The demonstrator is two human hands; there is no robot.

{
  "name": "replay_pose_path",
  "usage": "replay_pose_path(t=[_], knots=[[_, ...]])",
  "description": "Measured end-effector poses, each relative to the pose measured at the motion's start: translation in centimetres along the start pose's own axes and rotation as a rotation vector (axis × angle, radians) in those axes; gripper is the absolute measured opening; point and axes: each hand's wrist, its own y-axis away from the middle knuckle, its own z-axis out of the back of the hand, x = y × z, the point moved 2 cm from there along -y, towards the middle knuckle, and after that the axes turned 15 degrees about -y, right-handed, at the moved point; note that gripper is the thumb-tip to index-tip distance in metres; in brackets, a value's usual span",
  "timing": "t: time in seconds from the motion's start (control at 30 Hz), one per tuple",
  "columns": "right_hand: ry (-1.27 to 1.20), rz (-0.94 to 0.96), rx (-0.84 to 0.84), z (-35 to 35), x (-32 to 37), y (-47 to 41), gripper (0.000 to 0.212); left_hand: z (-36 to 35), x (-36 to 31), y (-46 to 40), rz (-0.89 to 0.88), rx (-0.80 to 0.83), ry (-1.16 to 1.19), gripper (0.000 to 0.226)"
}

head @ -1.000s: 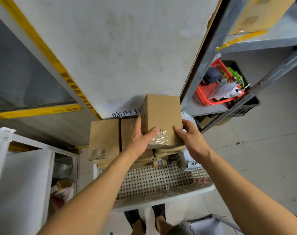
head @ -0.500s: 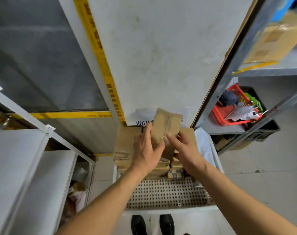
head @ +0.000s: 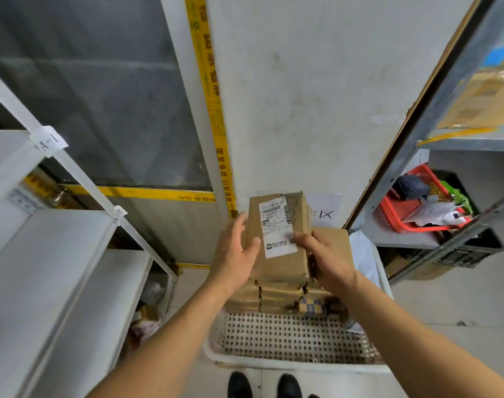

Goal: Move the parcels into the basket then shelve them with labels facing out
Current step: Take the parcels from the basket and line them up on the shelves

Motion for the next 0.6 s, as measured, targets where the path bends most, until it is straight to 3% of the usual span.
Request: replay_pose_path(t=[0.07,0.17,0.33,0.53,0.6], knots=[[0.003,-0.026,0.004,0.4,-0.3,-0.1,0.055,0.5,1.5,-0.3,0.121,0.092,0.090,0.076],[0.020,-0.049,0.061,0.4,-0.3,0.0,0.054,0.4,2.1,0.7,0.194,0.263,0.483,0.047],[0.203,-0.042,0.139,-0.6,0.0,0.3,0.046,0.2,3.3,1.8,0.159,0.175,0.600,0.034],[0.337,-0.025,0.258,-5.0,-0.1,0.2,0.036,2.8,5.0,4.0,0.210,0.024,0.530,0.037],[0.360,-0.022,0.309,-6.7,-0.5,0.0,0.036,3.9,6.2,5.1,0.248,-0.036,0.498,0.051]])
